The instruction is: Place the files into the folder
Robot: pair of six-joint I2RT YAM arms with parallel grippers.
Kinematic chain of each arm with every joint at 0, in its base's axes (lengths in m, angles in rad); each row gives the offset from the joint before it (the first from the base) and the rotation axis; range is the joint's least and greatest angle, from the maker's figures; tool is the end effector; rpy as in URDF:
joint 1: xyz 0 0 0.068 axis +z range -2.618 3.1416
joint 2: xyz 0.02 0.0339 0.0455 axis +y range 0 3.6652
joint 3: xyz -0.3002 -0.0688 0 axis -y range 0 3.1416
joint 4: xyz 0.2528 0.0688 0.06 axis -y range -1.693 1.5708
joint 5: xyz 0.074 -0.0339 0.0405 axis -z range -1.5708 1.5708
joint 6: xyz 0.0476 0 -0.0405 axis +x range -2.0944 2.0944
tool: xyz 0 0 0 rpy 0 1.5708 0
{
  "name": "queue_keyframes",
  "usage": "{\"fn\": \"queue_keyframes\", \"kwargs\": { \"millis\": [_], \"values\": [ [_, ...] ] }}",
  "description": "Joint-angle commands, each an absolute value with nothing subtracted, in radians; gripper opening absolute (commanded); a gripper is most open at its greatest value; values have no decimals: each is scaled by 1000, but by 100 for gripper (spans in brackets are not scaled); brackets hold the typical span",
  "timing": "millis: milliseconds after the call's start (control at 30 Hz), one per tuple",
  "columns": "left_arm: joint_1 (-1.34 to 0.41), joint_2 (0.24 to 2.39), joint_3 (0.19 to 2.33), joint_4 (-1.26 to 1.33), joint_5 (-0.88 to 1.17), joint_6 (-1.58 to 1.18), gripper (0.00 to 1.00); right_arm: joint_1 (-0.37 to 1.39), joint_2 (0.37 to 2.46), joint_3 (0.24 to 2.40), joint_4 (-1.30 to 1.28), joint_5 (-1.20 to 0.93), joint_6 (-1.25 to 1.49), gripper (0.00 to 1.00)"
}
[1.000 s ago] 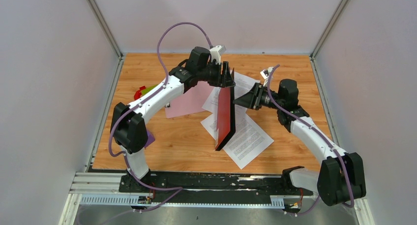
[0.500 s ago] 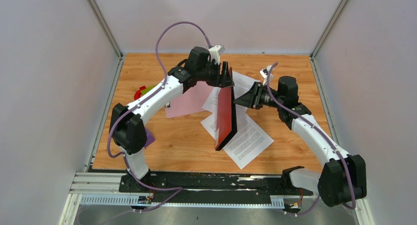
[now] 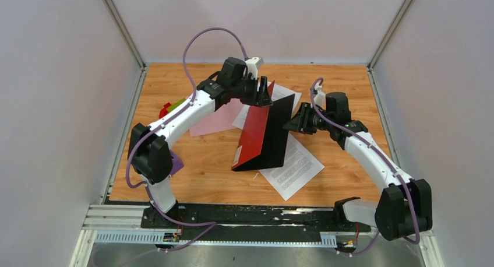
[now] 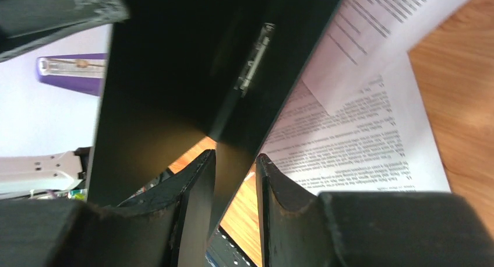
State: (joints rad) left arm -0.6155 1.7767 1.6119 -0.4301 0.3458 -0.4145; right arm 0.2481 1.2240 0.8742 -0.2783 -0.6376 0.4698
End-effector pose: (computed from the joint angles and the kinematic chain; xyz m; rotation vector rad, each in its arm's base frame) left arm 0.3491 -0.2666 0.3585 0.4389 2.2464 -0.9422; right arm 0.2517 0.0930 0.2996 -0.1267 2.2675 1.0931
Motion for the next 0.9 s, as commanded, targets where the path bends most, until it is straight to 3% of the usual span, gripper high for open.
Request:
{"fn": "queue_keyframes", "kwargs": {
  "millis": [0, 267, 433, 600, 733, 800, 867],
  "values": [
    [-615, 1738, 1613, -479, 312, -373, 66, 249, 1226, 885, -365, -542, 400, 32],
    [-615, 1737, 1664, -573, 239, -332, 53, 247, 1249, 884, -384, -445, 388, 32],
    [-615, 1739, 1701, -649, 166, -300, 46, 248, 1249, 895, -402, -377, 409, 38],
    [-614, 1736, 1707, -663, 156, -298, 41, 269, 1275, 801, -144, -496, 530, 38],
    [-615, 1735, 1705, -671, 144, -294, 41, 330, 1382, 744, 110, -508, 661, 38],
    [-612, 1740, 1706, -707, 101, -288, 49, 350, 1443, 751, 158, -516, 693, 38],
    [-608, 1750, 1693, -748, 25, -287, 51, 357, 1460, 737, 194, -498, 707, 46]
  ]
}}
